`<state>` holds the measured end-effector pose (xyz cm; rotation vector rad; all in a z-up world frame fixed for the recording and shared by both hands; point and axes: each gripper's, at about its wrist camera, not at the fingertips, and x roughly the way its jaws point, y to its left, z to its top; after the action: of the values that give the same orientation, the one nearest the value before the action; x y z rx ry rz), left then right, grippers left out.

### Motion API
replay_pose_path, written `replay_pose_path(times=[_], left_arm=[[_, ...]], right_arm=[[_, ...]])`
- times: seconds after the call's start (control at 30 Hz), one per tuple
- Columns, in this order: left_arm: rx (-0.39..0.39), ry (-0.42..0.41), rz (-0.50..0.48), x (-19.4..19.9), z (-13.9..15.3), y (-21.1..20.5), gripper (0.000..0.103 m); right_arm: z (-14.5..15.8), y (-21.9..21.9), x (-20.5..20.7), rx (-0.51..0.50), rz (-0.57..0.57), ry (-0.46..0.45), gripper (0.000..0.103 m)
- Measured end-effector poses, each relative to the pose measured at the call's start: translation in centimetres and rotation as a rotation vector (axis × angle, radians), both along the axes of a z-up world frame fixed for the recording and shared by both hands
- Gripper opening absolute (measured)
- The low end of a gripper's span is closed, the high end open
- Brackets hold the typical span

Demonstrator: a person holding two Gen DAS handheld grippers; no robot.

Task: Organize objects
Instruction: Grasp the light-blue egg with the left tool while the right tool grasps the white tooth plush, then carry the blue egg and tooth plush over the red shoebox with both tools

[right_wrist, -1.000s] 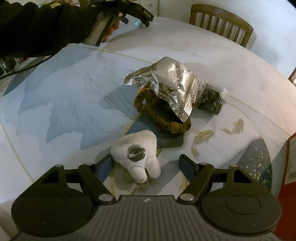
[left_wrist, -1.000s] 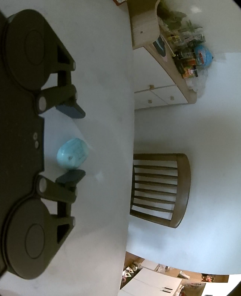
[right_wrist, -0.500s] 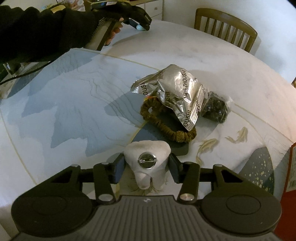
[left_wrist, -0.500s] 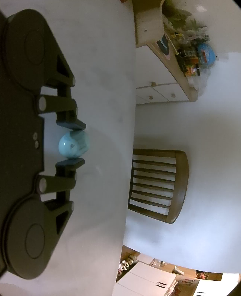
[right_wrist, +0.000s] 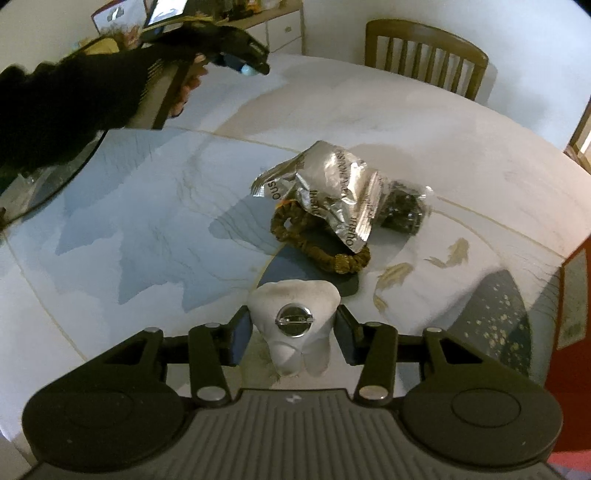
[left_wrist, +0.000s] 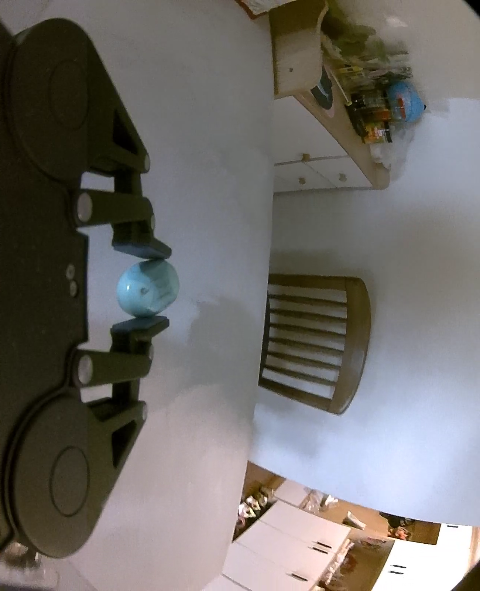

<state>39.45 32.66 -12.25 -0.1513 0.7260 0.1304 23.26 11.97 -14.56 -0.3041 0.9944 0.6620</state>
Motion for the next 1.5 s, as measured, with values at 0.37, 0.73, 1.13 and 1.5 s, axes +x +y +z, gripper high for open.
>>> replay_pose_path(times=[0.37,0.73,1.13,1.5], left_arm=[[-0.068,-0.044,-0.028,-6.7,5.9,-3.8,0.032],[-0.044,-0.030,-0.133,-13.9,10.1,-11.2,0.032],[-0.119,-0.012,-0.286,-17.5,12.1,-21.4,0.032],[-0.143,-0.003,-0.403,-17.5,11.6,-32.0,0.030]], right_arm=[[4.2,-3.2,-1.8,0.062,-0.074,-0.040,0.047],[8.2,-8.4,-3.8,0.132,-0.143,-0.092,0.047],[12.0,-16.1,-5.1,0.193,-0.169,-0.137,0.047],[13.2,-24.6,-3.9,0.186,-0.238,-0.179,0.047]])
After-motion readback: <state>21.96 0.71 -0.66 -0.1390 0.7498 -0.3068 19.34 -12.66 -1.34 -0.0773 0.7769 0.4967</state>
